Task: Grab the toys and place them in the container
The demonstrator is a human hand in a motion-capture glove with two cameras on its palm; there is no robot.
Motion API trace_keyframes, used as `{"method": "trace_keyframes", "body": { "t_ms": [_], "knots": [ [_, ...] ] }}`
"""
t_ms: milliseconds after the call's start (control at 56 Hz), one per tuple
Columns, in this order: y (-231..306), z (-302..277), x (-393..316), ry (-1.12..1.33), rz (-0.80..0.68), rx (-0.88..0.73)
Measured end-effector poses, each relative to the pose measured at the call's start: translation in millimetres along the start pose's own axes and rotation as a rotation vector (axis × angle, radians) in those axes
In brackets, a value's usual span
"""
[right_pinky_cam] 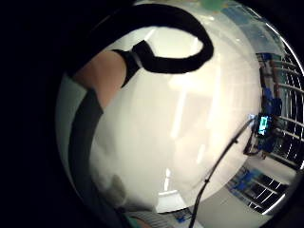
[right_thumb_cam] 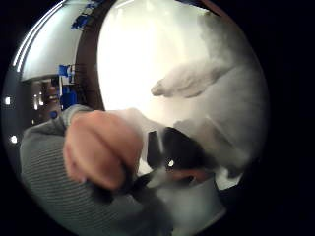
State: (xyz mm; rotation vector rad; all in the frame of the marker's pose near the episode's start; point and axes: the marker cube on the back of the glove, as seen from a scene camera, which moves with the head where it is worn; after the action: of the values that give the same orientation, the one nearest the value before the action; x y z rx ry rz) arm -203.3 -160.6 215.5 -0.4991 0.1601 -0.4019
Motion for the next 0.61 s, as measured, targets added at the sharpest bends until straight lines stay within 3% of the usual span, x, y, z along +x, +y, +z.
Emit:
{"method": "trace_keyframes", "body": {
  "t_ms": [250,357,447,608],
  "knots": [
    [-7,5,-11,0.015,0.025,0.031],
    [-8,0,24,0.288,0.147,0.060],
    [-14,-4,-4,0.108,0.038,0.173],
    [-28,-10,9,0.286,0.097,0.317]
  ]
}}
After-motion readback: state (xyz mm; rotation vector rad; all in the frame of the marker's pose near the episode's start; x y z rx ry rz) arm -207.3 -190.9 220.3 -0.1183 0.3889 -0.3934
